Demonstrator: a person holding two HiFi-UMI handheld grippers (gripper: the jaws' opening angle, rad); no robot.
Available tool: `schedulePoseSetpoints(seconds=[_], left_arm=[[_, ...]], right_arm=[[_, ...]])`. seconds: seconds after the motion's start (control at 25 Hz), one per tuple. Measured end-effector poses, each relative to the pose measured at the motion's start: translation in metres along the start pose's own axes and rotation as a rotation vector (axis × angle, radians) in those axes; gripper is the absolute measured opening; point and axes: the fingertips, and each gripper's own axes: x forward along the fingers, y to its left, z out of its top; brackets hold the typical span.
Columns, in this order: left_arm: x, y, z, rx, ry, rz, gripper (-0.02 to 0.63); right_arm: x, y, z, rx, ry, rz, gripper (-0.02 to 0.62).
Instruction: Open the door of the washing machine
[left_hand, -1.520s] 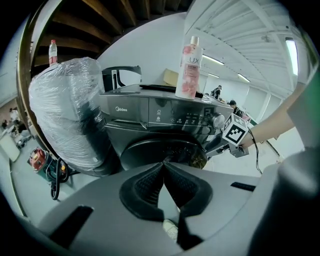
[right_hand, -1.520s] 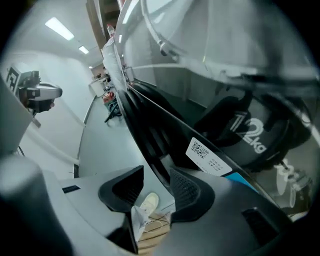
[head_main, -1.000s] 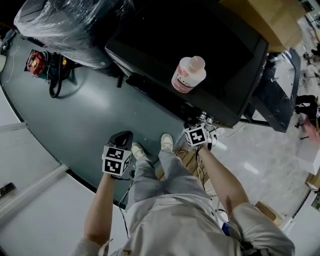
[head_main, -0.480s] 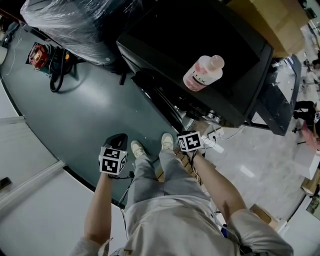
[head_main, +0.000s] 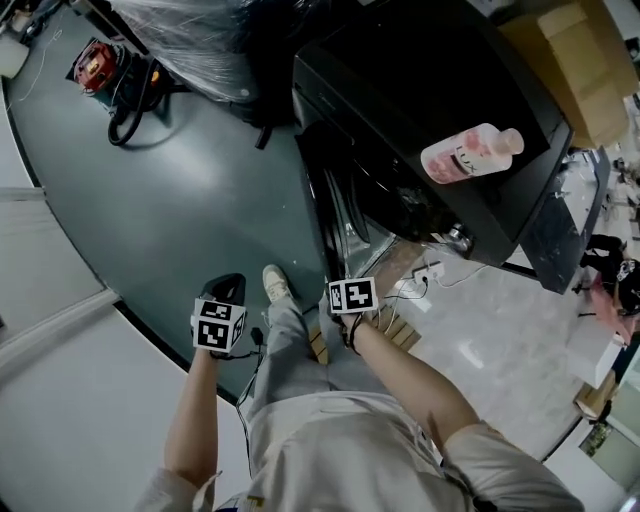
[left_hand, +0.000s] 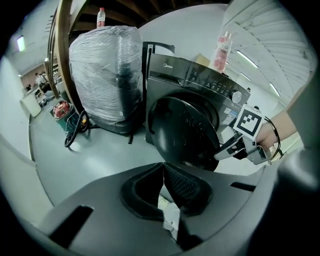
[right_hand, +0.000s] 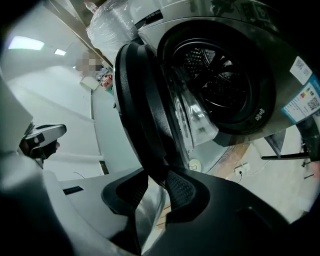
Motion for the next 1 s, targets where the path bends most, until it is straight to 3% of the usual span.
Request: schedulePoseSetpoints(seconds=[0.2,0.44,0.72,1.0], left_arm=[[-0.016,0.031,-0.031,-0.073,-0.009,0.040,0.021],[-0.047,0.088,-0.073,-0.187,-0.046,0.154,0.021],[-0.088,0.147,-0.122,-0.364,-0.112,0.233,0.021],[-0.119,0.187,-0.141,-0.453,-0.171,0.306,0.021]], right_arm=[[0.022,0.055,-0.005,0.055,0.017,0.007,0.127],[0.051,0.112,0.000,0.161,0.032,0.020,0.127],[0.081,0.182,0.023,0.042,0.021,0.029,0.127],[0.105,0.243,0.055,0.120,0.020,0.062,0.132]])
